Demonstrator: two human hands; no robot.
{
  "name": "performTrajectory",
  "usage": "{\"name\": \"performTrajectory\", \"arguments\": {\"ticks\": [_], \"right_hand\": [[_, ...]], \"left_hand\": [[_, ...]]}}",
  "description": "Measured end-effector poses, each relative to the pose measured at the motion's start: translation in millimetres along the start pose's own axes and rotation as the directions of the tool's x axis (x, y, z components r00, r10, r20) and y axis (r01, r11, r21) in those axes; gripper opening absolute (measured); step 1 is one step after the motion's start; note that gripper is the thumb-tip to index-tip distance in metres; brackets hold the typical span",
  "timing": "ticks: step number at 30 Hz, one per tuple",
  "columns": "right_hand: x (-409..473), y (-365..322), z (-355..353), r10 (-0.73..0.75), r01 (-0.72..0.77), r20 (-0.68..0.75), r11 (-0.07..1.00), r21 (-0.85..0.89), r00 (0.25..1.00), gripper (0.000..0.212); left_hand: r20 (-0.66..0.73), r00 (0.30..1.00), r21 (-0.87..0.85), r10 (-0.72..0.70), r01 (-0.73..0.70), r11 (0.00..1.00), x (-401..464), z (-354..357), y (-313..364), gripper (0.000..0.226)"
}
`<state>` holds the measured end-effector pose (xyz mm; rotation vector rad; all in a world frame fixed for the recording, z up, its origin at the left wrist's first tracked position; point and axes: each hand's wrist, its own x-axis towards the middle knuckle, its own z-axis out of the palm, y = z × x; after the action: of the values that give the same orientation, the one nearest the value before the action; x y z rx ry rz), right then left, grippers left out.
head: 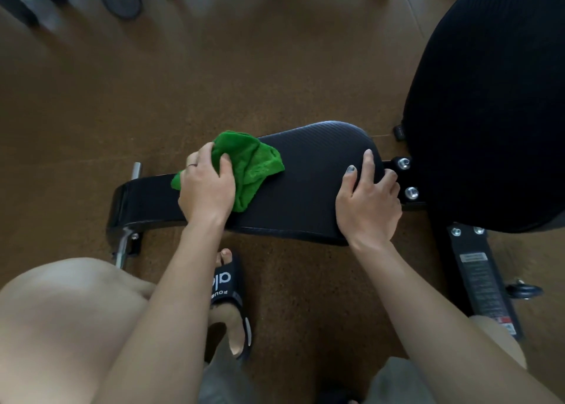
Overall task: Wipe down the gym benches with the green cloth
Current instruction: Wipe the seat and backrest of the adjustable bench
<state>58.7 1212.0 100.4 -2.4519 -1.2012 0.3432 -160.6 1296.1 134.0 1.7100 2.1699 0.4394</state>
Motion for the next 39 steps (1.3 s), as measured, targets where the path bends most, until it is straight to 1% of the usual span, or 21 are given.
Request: {"name": "performTrajectory", "arguments": {"ticks": [4, 8, 10, 11, 13, 14, 16, 18, 19, 21, 23, 24, 26, 28, 30, 31, 32, 34, 36, 37, 39], "right_hand": [[-1.5, -2.5, 2.6, 0.003, -0.003, -0.003, 0.999, -0.036, 1.0, 0.062], [-1.0, -1.1, 1.5, -0.001, 0.002, 0.026, 1.0, -0.02, 1.0, 0.06], [-0.8, -0.3, -2.5, 0.017, -0.02, 0.051, 0.999, 0.048, 0.999, 0.058], [-0.2, 0.5, -4.6, 0.03, -0.037, 0.061, 0.993, 0.108, 0.998, 0.056], [3.4, 4.3, -9.1, 0.07, -0.102, 0.123, 0.956, 0.275, 0.99, 0.052], [5.3, 6.9, -11.6, 0.088, -0.14, 0.153, 0.917, 0.374, 0.984, 0.051], [9.1, 13.6, -15.9, 0.106, -0.195, 0.194, 0.825, 0.531, 0.975, 0.05], [12.1, 22.8, -18.3, 0.109, -0.239, 0.241, 0.746, 0.622, 0.964, 0.05], [13.2, 28.8, -18.2, 0.114, -0.275, 0.275, 0.694, 0.666, 0.955, 0.051], [14.0, 39.1, -19.8, 0.105, -0.361, 0.37, 0.568, 0.74, 0.923, 0.059], [17.2, 48.0, -19.9, 0.102, -0.483, 0.489, 0.424, 0.766, 0.866, 0.071], [19.6, 52.4, -17.2, 0.093, -0.509, 0.516, 0.384, 0.77, 0.852, 0.072], [24.8, 56.6, -14.5, 0.065, -0.509, 0.53, 0.4, 0.762, 0.845, 0.069], [24.2, 54.6, -19.6, 0.057, -0.529, 0.557, 0.406, 0.745, 0.828, 0.076], [17.2, 54.6, -27.3, 0.048, -0.537, 0.568, 0.399, 0.743, 0.822, 0.065], [11.7, 53.9, -33.3, 0.037, -0.538, 0.572, 0.391, 0.747, 0.82, 0.06], [7.7, 54.9, -35.8, 0.032, -0.529, 0.566, 0.404, 0.746, 0.824, 0.061], [2.3, 53.8, -41.3, 0.027, -0.495, 0.552, 0.48, 0.724, 0.834, 0.063], [0.7, 49.0, -54.1, 0.004, -0.426, 0.533, 0.606, 0.671, 0.846, 0.058], [0.7, 46.8, -60.8, 0.001, -0.395, 0.532, 0.672, 0.627, 0.847, 0.058], [-3.4, 39.6, -79.5, -0.053, -0.265, 0.474, 0.773, 0.577, 0.879, 0.06]], "left_hand": [[-0.118, 0.988, -0.19, -0.102, 0.079, 0.979, -19.8, 4.7, -7.8, 0.048], [-0.201, 0.956, -0.378, -0.213, 0.125, 0.917, -52.7, 16.5, -9.1, 0.05], [-0.247, 0.948, -0.377, -0.199, 0.095, 0.921, -73.9, 29.1, -6.3, 0.051], [-0.265, 0.949, -0.332, -0.173, 0.078, 0.94, -83.0, 36.5, -5.9, 0.051], [-0.291, 0.953, -0.175, -0.085, 0.035, 0.984, -100.7, 49.4, -5.3, 0.051], [-0.294, 0.956, -0.082, -0.003, -0.022, 0.996, -110.2, 54.5, -2.5, 0.05], [-0.213, 0.943, 0.089, 0.256, -0.242, 0.966, -131.2, 65.2, 11.5, 0.047], [-0.046, 0.858, 0.193, 0.512, -0.495, 0.847, -149.6, 79.6, 32.5, 0.048], [0.024, 0.806, 0.222, 0.591, -0.581, 0.783, -152.9, 85.5, 43.4, 0.049], [0.133, 0.724, 0.286, 0.676, -0.682, 0.674, -146.1, 90.3, 60.7, 0.052], [0.242, 0.657, 0.33, 0.714, -0.748, 0.576, -132.9, 88.1, 68.5, 0.057], [0.299, 0.62, 0.323, 0.725, -0.781, 0.534, -125.1, 85.5, 71.9, 0.059], [0.418, 0.559, 0.268, 0.716, -0.829, 0.491, -108.1, 78.9, 81.8, 0.063], [0.489, 0.523, 0.22, 0.698, -0.849, 0.481, -99.3, 73.3, 87.7, 0.067], [0.488, 0.495, 0.222, 0.719, -0.867, 0.446, -103.7, 69.6, 79.0, 0.074], [0.474, 0.471, 0.241, 0.744, -0.882, 0.405, -108.5, 69.3, 70.4, 0.078], [0.452, 0.436, 0.264, 0.778, -0.899, 0.35, -112.6, 69.2, 61.9, 0.08], [0.43, 0.349, 0.282, 0.833, -0.928, 0.243, -110.2, 71.1, 52.3, 0.08], [0.403, 0.259, 0.254, 0.878, -0.953, 0.164, -97.2, 75.4, 55.1, 0.076], [0.378, 0.241, 0.232, 0.894, -0.959, 0.16, -92.0, 78.0, 58.7, 0.072], [0.307, 0.255, 0.137, 0.917, -0.965, 0.223, -86.3, 82.7, 67.8, 0.062]]}}
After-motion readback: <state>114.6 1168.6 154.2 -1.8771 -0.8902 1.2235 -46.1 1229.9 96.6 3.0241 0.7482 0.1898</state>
